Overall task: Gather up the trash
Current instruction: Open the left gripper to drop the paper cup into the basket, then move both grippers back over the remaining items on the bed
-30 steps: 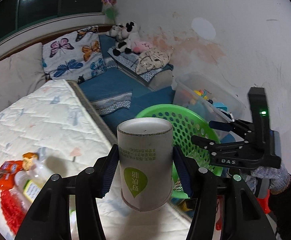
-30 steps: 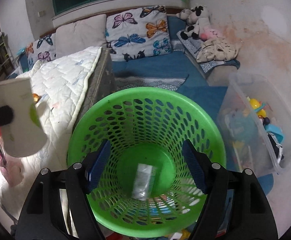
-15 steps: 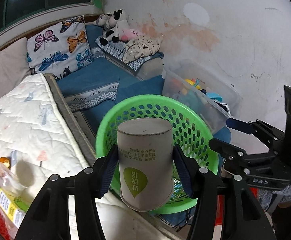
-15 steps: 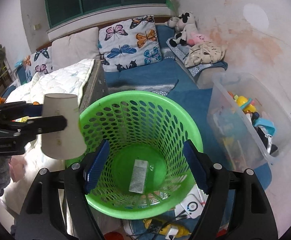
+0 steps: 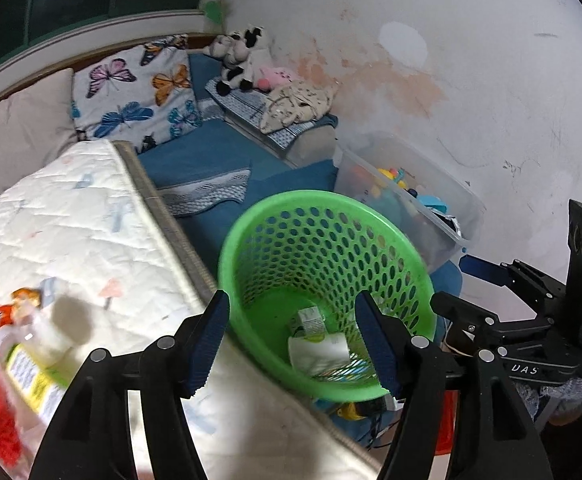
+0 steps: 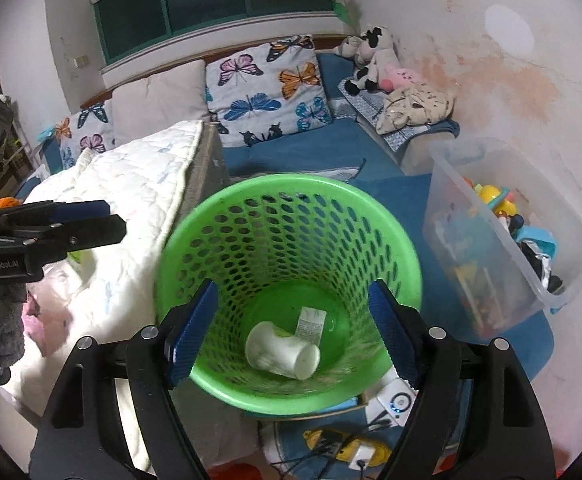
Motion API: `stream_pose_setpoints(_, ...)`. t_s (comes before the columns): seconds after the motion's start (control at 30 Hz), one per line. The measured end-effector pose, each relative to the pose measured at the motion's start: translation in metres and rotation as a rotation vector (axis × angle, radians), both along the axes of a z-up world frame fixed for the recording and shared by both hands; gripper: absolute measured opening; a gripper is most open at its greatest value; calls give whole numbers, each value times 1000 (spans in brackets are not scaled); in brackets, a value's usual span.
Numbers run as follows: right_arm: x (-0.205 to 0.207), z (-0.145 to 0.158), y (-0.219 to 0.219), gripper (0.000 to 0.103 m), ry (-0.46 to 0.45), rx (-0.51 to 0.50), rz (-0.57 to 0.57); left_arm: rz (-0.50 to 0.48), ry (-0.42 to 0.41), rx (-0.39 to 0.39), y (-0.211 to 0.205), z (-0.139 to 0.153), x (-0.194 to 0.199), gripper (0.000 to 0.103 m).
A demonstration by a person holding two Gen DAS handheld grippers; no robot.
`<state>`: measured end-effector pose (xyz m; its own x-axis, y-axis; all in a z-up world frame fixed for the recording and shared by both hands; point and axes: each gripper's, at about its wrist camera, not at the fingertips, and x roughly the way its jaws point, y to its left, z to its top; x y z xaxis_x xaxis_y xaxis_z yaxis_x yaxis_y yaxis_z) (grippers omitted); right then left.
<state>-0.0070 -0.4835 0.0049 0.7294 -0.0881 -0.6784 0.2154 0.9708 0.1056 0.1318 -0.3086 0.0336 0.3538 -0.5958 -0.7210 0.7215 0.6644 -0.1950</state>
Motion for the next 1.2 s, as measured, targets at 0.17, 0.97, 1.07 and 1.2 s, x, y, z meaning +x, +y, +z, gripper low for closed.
stream_pose_setpoints(0.17,-1,4,20,79,-21,19,30,61,-19,-4,40,6,-7,63)
stream_pose_setpoints(0.97,20,11,157,81,-22,22,333,492,-11,-31,271,-4,-12,63)
stream_pose_setpoints(1.07,24,10,181,81,-13,16,403,538,4,-39,293,-7,-11,63)
stream_pose_setpoints(1.2,30,9,211,81,-8,-8,493,580,14,-38,311,-12,-11,63)
